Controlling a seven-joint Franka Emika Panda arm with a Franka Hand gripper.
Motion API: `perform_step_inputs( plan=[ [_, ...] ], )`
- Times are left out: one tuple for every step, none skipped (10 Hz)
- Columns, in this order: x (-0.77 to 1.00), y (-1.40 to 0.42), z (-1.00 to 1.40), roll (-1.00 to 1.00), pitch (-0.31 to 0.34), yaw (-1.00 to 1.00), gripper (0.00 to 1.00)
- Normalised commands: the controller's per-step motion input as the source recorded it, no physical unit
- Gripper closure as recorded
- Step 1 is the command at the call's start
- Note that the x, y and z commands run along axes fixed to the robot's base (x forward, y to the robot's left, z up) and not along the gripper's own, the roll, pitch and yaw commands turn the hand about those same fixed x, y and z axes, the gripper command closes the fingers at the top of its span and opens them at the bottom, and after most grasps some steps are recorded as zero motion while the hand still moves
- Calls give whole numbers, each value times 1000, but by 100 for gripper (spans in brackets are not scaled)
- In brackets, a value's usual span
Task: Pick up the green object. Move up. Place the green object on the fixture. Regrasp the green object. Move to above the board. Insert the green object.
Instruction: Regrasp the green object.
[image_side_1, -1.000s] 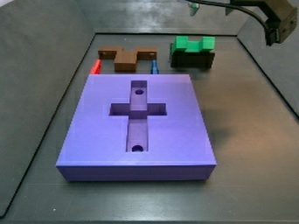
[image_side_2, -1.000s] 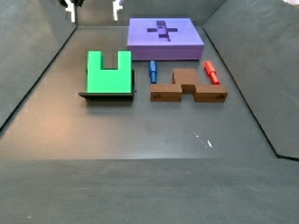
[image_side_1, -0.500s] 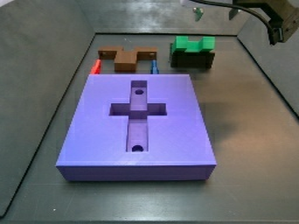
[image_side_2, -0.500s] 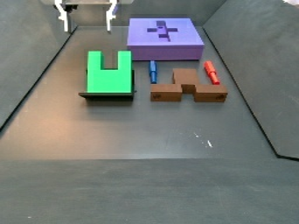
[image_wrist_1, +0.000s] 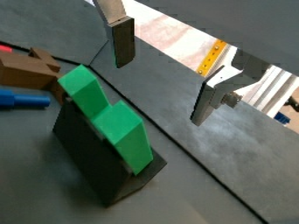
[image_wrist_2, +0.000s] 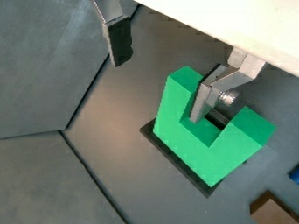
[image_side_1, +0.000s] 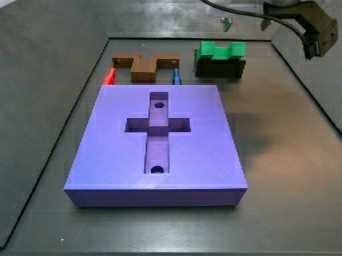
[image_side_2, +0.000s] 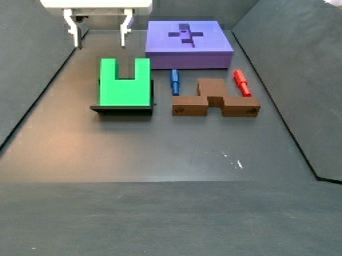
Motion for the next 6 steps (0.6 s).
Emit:
perform_step_inputs(
  plan=[
    [229,0,-137,-26,14,0,0],
    [117,0,-254,0,0,0,0],
    [131,0,-329,34,0,54,0],
    [160,0,-366,91,0,131,0],
    [20,0,-411,120,-3,211,0],
    [0,0,-371,117,0,209,0]
  ],
)
